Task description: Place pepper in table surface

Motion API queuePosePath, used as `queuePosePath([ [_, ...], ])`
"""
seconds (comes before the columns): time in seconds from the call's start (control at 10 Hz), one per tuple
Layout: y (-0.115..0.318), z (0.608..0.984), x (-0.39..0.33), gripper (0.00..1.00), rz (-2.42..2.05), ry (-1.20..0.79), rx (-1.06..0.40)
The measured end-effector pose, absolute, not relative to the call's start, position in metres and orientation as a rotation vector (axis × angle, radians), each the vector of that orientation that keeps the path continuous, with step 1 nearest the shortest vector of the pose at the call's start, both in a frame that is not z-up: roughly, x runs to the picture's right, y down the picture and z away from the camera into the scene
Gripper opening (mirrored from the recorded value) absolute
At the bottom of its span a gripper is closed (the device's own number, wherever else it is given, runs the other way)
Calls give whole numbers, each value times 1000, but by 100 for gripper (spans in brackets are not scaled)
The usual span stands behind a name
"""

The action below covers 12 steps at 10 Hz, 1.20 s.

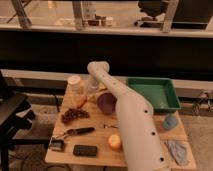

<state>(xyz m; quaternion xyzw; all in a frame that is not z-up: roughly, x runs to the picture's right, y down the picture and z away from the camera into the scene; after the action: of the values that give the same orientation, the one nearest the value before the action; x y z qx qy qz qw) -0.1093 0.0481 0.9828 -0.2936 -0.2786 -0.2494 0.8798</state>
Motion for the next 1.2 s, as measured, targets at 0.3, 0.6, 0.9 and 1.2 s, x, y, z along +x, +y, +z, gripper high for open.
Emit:
queuePosePath([
  [0.3, 45, 985, -104, 37, -497, -571, -608],
  [0.6, 33, 972, -100, 32, -482, -567, -590],
  [0.9, 16, 944, -109, 32, -433, -582, -600],
  [1.2, 8, 920, -116, 32, -352, -569, -626],
])
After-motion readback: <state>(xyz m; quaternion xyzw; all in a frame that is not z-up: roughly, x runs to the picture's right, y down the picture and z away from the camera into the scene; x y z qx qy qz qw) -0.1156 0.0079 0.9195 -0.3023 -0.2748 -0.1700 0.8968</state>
